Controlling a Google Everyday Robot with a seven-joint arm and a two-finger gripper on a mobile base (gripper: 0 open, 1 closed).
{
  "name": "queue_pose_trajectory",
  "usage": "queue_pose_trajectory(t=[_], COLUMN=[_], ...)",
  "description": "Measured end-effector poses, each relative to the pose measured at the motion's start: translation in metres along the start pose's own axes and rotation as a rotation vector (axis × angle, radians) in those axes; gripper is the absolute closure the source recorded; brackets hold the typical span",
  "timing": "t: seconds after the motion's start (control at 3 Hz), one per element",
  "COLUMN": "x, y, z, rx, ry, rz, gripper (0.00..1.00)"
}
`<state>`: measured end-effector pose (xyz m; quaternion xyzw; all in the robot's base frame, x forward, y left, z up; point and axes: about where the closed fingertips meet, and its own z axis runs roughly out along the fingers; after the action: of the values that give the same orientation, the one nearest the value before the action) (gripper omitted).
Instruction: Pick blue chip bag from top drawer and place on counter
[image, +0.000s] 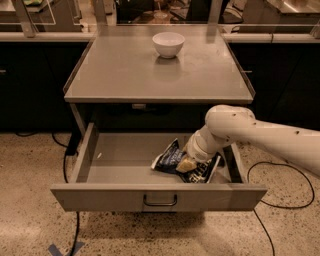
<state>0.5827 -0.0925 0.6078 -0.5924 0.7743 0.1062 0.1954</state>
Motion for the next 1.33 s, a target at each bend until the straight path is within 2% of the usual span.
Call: queue_pose_trajectory(t=[0.33, 0.67, 1.33], x=[0.0000, 0.0000, -0.0047], y=[0.0000, 0.0001, -0.0007], z=[0.0001, 0.0001, -0.0086], rx=[0.000, 0.000, 0.001], ry=[0.000, 0.000, 0.016], rz=[0.000, 0.000, -0.005], gripper=[0.96, 1.00, 1.00])
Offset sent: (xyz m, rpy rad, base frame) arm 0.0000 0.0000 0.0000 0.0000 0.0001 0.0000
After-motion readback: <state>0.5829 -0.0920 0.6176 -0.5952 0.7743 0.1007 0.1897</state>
